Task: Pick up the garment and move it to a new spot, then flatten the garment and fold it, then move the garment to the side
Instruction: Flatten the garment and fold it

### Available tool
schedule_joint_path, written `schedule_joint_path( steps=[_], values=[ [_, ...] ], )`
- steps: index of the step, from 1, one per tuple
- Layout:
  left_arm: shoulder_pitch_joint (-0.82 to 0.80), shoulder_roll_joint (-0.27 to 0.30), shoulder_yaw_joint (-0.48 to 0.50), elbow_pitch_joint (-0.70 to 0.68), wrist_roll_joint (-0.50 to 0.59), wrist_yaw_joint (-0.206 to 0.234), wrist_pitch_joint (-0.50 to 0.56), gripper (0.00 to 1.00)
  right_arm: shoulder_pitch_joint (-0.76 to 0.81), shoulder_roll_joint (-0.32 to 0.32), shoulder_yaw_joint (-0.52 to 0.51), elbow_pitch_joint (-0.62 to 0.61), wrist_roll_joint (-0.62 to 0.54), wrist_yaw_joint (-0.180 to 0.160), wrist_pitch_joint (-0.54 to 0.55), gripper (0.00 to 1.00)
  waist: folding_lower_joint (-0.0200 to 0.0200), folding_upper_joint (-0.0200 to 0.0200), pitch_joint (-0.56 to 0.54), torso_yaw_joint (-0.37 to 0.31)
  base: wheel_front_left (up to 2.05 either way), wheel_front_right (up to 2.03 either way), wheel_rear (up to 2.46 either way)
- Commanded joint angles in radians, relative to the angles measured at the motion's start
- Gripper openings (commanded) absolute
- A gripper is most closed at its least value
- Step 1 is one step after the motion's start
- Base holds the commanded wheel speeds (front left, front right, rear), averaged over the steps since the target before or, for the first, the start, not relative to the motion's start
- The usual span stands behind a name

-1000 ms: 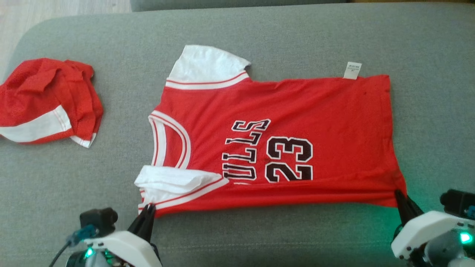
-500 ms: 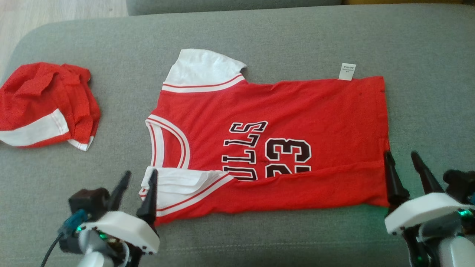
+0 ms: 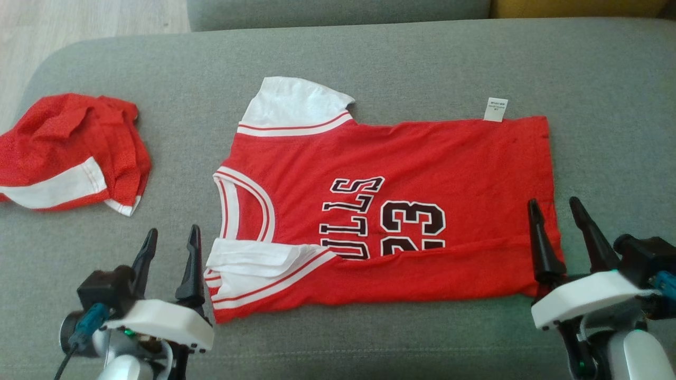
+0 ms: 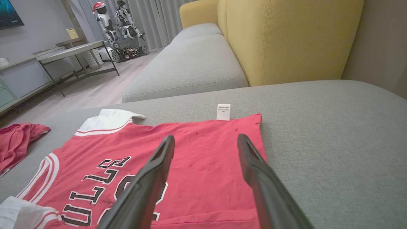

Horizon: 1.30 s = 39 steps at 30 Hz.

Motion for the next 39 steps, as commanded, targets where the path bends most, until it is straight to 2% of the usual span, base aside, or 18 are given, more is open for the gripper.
schedule_joint_path(
  steps=[1,8,15,23,24,32,38,39],
  values=[
    [-0.049,0.024,0.039,-0.034,0.008,0.009,-0.011,1.00,-0.032,-0.010,0.028,-0.039,-0.010,-0.001,-0.002,1.00,0.0000,0.0000,0.005,0.003,0.00,0.00,0.00],
    [-0.122,0.023,0.022,-0.032,0.017,-0.010,-0.011,1.00,-0.051,-0.010,0.027,-0.047,-0.017,-0.001,0.003,1.00,0.0000,0.0000,0.042,0.014,0.00,0.00,0.00],
    [-0.429,-0.005,-0.025,0.058,0.024,-0.100,0.023,1.00,-0.120,-0.010,0.020,-0.112,-0.035,-0.001,0.017,1.00,0.0000,0.0000,0.170,0.013,0.00,0.00,0.00],
    [-0.810,-0.036,-0.044,0.368,0.014,-0.209,0.053,1.00,-0.214,-0.010,0.041,-0.180,-0.045,-0.001,0.011,1.00,0.0000,0.0000,0.320,-0.064,0.00,0.00,0.00],
    [-0.810,-0.036,-0.044,0.368,0.014,-0.209,0.053,1.00,-0.214,-0.010,0.041,-0.180,-0.045,-0.001,0.011,1.00,0.0000,0.0000,0.320,-0.064,0.00,0.00,0.00],
    [-1.017,-0.029,-0.045,0.745,-0.003,-0.276,0.072,1.00,-0.247,-0.010,0.068,-0.174,-0.019,-0.001,-0.011,1.00,0.0000,0.0000,0.390,-0.143,0.00,0.00,0.00],
    [-1.086,-0.027,-0.051,0.943,-0.027,-0.310,0.071,1.00,-0.255,-0.010,0.058,-0.149,-0.007,-0.001,-0.023,1.00,0.0000,0.0000,0.406,-0.166,0.00,0.00,0.00],
    [-1.094,-0.029,-0.053,0.962,-0.029,-0.313,0.063,0.34,-0.258,-0.010,0.053,-0.145,-0.006,-0.001,-0.022,1.00,0.0000,0.0000,0.408,-0.166,0.00,0.00,0.00]
  ],
)
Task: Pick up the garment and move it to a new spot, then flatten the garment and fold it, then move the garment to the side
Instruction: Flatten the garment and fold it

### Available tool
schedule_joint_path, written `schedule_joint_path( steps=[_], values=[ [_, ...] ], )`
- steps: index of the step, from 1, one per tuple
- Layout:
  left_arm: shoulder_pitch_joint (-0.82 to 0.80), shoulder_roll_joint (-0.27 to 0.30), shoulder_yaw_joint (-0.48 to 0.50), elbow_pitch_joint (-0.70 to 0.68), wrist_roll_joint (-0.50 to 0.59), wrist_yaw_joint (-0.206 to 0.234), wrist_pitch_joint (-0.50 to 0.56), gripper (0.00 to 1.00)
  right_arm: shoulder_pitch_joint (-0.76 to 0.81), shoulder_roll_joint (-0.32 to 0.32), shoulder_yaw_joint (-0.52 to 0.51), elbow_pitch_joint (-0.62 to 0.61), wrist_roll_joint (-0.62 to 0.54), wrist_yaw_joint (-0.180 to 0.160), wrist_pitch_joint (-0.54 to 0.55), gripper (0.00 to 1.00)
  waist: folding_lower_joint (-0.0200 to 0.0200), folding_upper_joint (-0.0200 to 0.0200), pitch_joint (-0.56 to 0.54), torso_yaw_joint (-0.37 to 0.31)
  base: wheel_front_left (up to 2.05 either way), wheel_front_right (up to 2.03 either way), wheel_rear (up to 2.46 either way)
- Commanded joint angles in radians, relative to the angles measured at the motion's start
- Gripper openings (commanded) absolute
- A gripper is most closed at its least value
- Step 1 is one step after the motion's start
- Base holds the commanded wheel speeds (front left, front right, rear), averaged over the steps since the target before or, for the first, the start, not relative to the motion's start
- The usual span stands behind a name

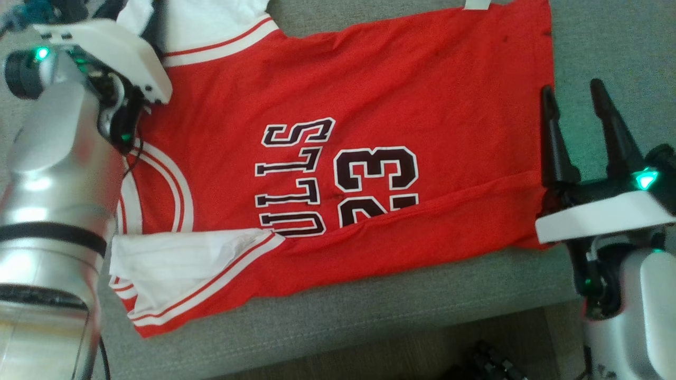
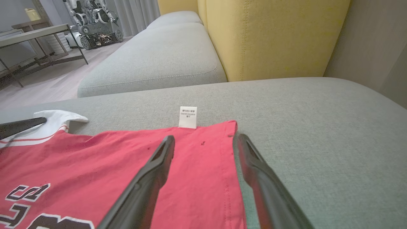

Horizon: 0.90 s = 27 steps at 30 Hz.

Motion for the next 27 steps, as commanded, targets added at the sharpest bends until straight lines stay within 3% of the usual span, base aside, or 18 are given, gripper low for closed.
schedule_joint_path(
  steps=[1,10,18,27],
  values=[
    [-0.040,0.034,0.014,0.000,-0.003,-0.005,-0.007,0.00,-0.023,-0.006,0.010,-0.031,0.007,-0.001,-0.009,1.00,0.0000,0.0000,0.002,0.000,0.00,0.00,0.00],
    [-0.096,0.002,-0.022,0.063,-0.018,-0.021,-0.104,0.00,-0.178,-0.017,-0.066,0.061,-0.013,-0.001,0.046,1.00,0.0000,0.0000,-0.012,0.035,0.00,0.00,0.00],
    [-0.135,-0.034,-0.059,0.044,-0.047,-0.023,-0.140,0.00,-0.378,-0.107,-0.073,0.341,0.018,-0.001,0.186,1.00,0.0000,0.0000,-0.002,0.082,0.00,0.00,0.00],
    [-0.140,-0.040,-0.112,0.002,-0.102,-0.023,-0.150,0.00,-0.505,-0.134,-0.074,0.570,0.067,-0.001,0.341,1.00,0.0000,0.0000,0.009,0.116,0.00,0.00,0.00]
  ],
)
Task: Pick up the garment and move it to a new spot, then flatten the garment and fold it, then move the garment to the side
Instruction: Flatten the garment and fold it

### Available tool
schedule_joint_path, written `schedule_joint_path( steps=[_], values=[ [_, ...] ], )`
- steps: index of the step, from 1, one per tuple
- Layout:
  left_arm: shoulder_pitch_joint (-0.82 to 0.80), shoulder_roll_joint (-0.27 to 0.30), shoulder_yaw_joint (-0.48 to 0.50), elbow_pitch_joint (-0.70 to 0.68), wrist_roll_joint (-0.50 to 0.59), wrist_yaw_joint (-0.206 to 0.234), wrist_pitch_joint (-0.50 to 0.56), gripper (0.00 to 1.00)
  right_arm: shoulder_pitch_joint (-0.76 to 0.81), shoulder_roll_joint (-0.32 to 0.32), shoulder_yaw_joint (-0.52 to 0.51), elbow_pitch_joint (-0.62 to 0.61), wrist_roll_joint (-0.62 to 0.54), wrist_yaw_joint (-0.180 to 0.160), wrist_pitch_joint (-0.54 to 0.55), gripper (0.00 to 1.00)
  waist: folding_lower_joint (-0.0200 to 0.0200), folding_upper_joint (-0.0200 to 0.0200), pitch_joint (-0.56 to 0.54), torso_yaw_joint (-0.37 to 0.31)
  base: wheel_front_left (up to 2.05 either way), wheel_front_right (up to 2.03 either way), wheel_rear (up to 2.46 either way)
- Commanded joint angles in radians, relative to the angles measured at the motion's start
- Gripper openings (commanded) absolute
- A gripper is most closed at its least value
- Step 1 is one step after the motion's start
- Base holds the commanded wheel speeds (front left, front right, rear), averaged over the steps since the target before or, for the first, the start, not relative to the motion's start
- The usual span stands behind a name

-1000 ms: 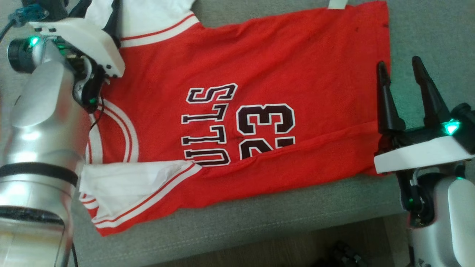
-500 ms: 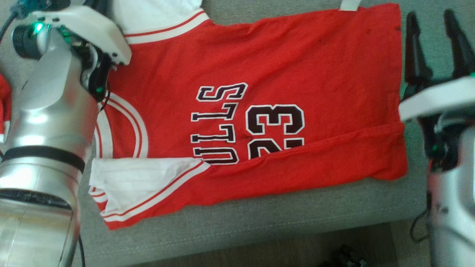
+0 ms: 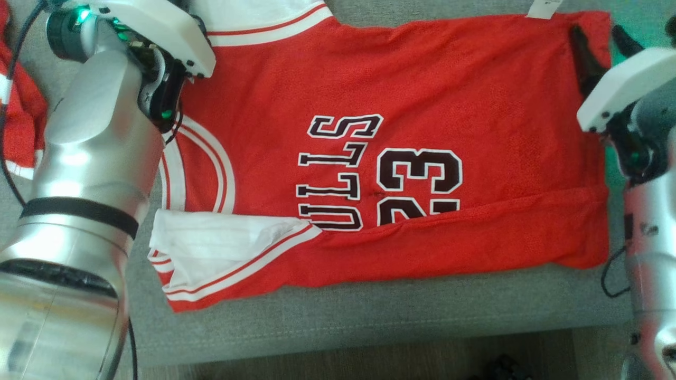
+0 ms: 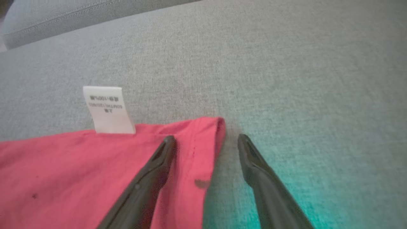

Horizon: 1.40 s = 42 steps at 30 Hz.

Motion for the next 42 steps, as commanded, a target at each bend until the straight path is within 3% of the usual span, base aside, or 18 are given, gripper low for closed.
schedule_joint_path(
  steps=[1,2,3,12,19,30,37,42],
  values=[
    [-0.044,0.035,0.007,-0.037,-0.016,0.001,-0.010,0.00,-0.035,-0.008,0.014,-0.002,0.023,-0.001,0.018,0.61,0.0000,0.0000,0.001,0.006,0.00,0.00,0.00],
    [-0.043,0.037,0.002,-0.042,-0.022,0.001,-0.011,0.00,-0.042,-0.010,0.016,0.007,0.029,-0.001,0.017,0.10,0.0000,0.0000,0.001,0.008,0.00,0.00,0.00],
    [-0.042,0.040,-0.002,-0.047,-0.028,0.001,-0.011,0.00,-0.047,-0.012,0.016,0.013,0.033,-0.001,0.012,0.00,0.0000,0.0000,-0.001,0.010,0.00,0.00,0.00],
    [-0.013,0.091,0.054,-0.190,-0.035,0.000,-0.012,0.00,-0.059,-0.023,0.033,-0.045,0.071,-0.001,-0.134,0.00,0.0000,0.0000,-0.036,0.022,0.00,0.00,0.00],
    [0.102,0.110,0.143,-0.371,-0.001,0.010,-0.012,0.00,0.006,-0.021,0.046,-0.097,0.113,-0.001,-0.164,0.00,0.0000,0.0000,-0.070,0.030,0.00,0.00,0.00],
    [0.554,0.141,0.219,-0.812,0.057,0.048,-0.013,0.00,0.241,-0.008,0.018,-0.261,0.201,-0.001,-0.133,0.00,0.0000,0.0000,-0.132,0.035,0.00,0.00,0.00],
    [0.847,0.155,0.213,-1.035,0.038,0.124,0.022,0.00,0.342,0.017,0.006,-0.327,0.201,-0.001,-0.127,0.00,0.0000,0.0000,-0.157,0.039,0.00,0.00,0.00],
    [0.986,0.145,0.200,-1.111,0.008,0.161,0.057,0.00,0.404,0.030,-0.010,-0.365,0.201,-0.001,-0.120,0.00,0.0000,0.0000,-0.171,0.049,0.00,0.00,0.00]
  ],
)
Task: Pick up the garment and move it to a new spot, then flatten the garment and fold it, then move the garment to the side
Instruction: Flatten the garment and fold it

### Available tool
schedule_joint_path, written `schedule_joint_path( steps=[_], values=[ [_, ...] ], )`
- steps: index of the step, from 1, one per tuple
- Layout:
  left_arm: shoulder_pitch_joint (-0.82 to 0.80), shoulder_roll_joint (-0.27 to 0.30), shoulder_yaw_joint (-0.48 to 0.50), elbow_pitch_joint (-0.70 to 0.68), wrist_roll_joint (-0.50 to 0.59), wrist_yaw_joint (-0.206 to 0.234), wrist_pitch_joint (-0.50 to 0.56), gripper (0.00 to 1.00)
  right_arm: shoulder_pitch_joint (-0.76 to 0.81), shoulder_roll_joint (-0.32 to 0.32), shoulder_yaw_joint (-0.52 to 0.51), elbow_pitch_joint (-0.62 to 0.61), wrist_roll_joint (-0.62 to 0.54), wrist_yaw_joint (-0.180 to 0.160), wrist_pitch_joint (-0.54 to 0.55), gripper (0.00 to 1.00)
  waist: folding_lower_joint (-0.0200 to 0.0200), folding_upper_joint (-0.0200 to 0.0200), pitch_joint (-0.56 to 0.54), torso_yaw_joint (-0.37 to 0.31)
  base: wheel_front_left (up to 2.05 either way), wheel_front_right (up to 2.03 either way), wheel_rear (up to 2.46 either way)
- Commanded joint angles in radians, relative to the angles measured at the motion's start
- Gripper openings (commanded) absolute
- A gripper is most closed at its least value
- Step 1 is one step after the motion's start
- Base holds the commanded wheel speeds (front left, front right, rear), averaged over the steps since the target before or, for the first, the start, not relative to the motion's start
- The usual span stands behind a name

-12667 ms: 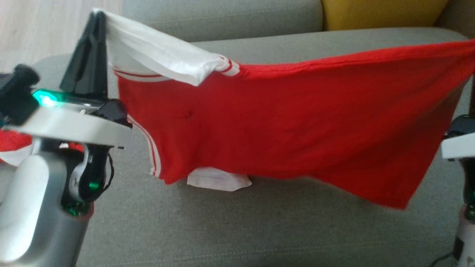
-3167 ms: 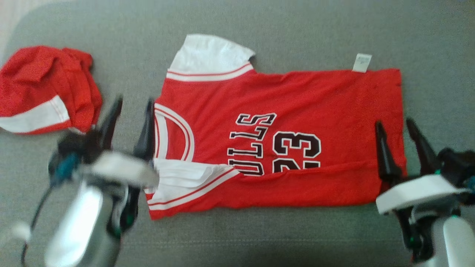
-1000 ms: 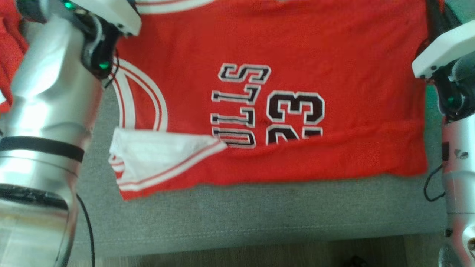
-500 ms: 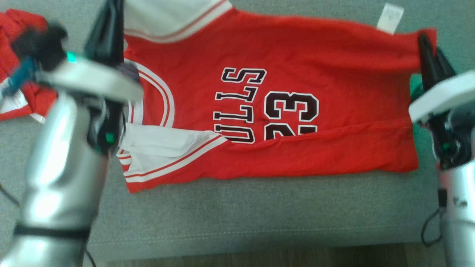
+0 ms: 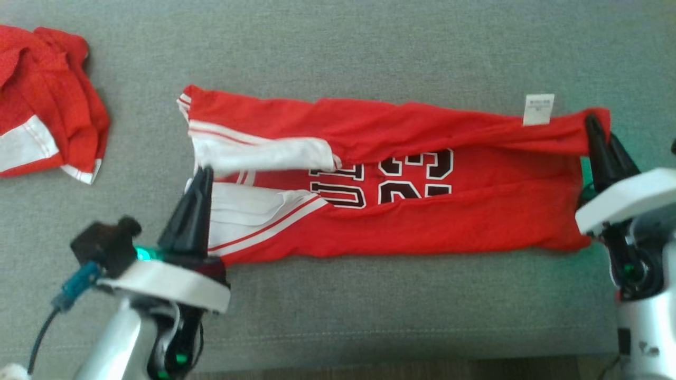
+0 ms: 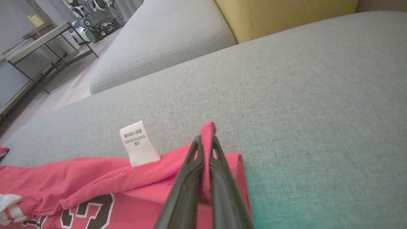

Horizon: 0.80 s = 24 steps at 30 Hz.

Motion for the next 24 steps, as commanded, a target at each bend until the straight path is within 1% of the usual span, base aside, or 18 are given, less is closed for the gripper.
schedule_joint_path(
  steps=[1,7,8,9,10,11,13,16,20,24],
  values=[
    [-0.007,0.019,0.038,-0.039,-0.011,0.009,0.003,0.00,0.013,-0.001,0.007,-0.046,0.006,-0.001,0.010,0.00,0.0001,0.0000,-0.004,0.004,0.00,0.00,0.00],
    [0.044,0.015,0.045,-0.015,-0.043,0.021,0.019,0.00,0.075,-0.001,0.016,-0.077,-0.027,-0.001,0.022,0.00,0.0001,0.0000,-0.013,0.007,0.00,0.00,0.00],
    [0.049,0.015,0.043,-0.002,-0.049,0.021,0.027,0.00,0.087,0.005,0.020,-0.081,-0.028,-0.001,0.026,0.09,0.0001,0.0000,-0.014,0.007,0.00,0.00,0.00],
    [0.053,0.014,0.040,0.012,-0.053,0.021,0.034,0.19,0.101,0.010,0.022,-0.084,-0.037,-0.001,0.029,0.74,0.0001,0.0000,-0.016,0.007,0.00,0.00,0.00],
    [0.054,0.012,0.037,0.024,-0.057,0.020,0.040,0.67,0.114,0.015,0.024,-0.088,-0.051,-0.001,0.028,1.00,0.0001,0.0000,-0.017,0.007,0.00,0.00,0.00],
    [0.054,0.009,0.034,0.036,-0.061,0.019,0.043,1.00,0.125,0.021,0.024,-0.094,-0.060,-0.001,0.024,1.00,0.0001,0.0000,-0.019,0.008,0.00,0.00,0.00],
    [0.055,0.007,0.031,0.059,-0.063,0.020,0.043,1.00,0.146,0.034,0.026,-0.105,-0.078,-0.001,0.014,1.00,0.0001,0.0000,-0.024,0.006,0.00,0.00,0.00],
    [0.059,0.003,0.037,0.085,-0.058,0.031,0.024,1.00,0.173,0.052,0.023,-0.126,-0.111,-0.001,-0.010,1.00,0.0001,0.0000,-0.037,0.003,0.00,0.00,0.00],
    [0.057,0.003,0.049,0.095,-0.013,0.063,-0.027,1.00,0.192,0.069,0.018,-0.172,-0.163,-0.001,-0.071,1.00,0.0001,0.0000,-0.064,0.002,0.00,0.00,0.00],
    [0.046,-0.008,0.080,0.084,0.023,0.087,-0.059,1.00,0.192,0.079,0.045,-0.212,-0.205,-0.001,-0.133,1.00,0.0001,0.0000,-0.095,0.003,0.00,0.00,0.00]
  ],
)
